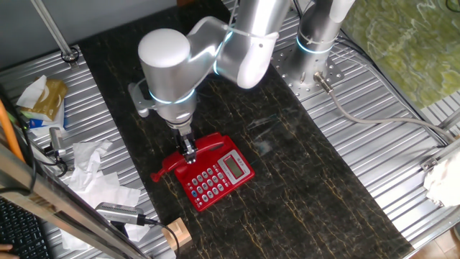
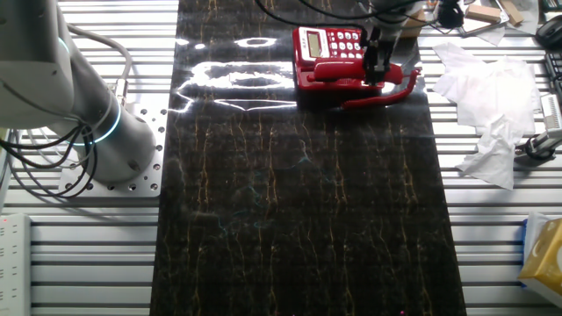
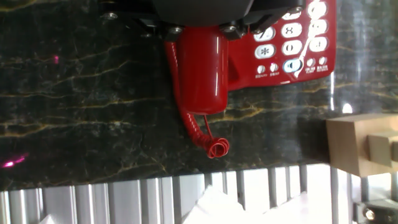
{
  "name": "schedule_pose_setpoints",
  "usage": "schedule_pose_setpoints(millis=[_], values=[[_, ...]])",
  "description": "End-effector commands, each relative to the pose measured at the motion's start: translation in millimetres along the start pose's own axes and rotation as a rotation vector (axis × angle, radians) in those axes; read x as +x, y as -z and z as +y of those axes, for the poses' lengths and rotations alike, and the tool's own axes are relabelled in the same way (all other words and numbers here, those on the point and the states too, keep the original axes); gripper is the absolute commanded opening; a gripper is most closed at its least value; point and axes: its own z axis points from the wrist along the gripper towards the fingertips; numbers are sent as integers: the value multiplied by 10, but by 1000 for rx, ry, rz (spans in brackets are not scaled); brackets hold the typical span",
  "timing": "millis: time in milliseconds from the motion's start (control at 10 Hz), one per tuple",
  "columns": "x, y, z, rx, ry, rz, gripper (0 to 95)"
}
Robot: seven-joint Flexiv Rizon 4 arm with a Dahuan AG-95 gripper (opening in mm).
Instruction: Place the handset of the telephone on the corresponding phone cradle
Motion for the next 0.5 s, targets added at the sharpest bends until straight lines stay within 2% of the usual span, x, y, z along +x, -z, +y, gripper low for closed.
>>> schedule_pose_setpoints(millis=[100, 500], values=[[15, -13, 20, -5, -4, -5, 0], [22, -15, 29, -32, -3, -16, 0]])
